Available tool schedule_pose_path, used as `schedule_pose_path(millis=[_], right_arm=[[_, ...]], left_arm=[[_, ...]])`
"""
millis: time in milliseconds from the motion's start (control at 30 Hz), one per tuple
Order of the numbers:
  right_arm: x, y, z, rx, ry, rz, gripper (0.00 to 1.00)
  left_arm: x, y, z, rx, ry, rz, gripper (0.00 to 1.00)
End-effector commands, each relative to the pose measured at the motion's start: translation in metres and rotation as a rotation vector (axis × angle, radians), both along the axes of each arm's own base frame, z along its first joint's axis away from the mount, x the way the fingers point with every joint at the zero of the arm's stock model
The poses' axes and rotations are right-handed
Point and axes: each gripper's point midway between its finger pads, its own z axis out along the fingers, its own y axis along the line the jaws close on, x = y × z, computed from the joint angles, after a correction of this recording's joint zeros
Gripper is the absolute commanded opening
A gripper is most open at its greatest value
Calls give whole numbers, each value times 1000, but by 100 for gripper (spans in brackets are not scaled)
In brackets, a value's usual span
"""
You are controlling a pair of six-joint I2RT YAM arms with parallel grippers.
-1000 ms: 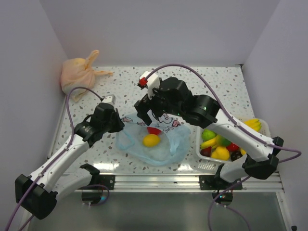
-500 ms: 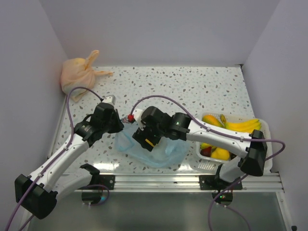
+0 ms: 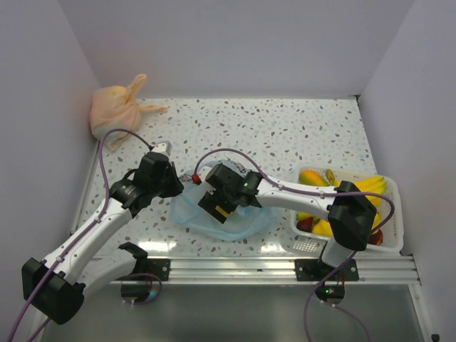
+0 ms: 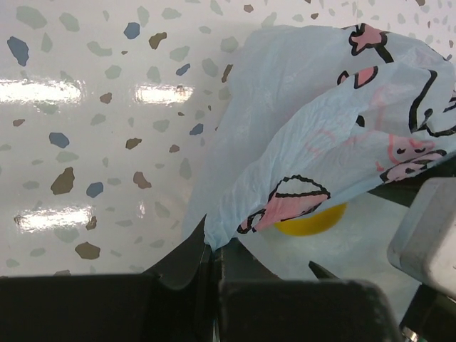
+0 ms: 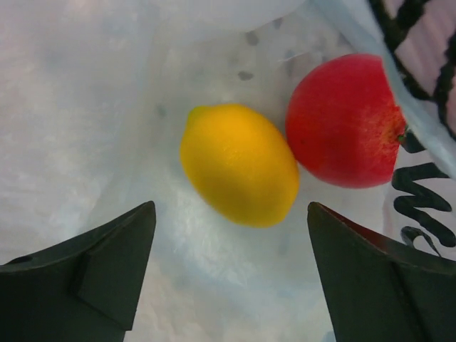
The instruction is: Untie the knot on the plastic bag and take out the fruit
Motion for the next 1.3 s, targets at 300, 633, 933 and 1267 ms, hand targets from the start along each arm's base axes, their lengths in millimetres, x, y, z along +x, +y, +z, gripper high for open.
schedule_pose_path(millis=[300, 633, 933, 1267], right_arm=[[17, 26, -42, 54, 14, 62, 93], [4, 22, -18, 133, 40, 41, 39], [-9, 37, 107, 389, -19, 114, 17], [1, -2, 250, 672, -259, -53, 14]], left_arm=[[-2, 2, 3, 2, -11, -12, 0], [-4, 8, -5, 28, -6, 6, 0], [-2, 11, -2, 35, -16, 24, 0], [-5, 15, -3, 50, -13, 31, 0]])
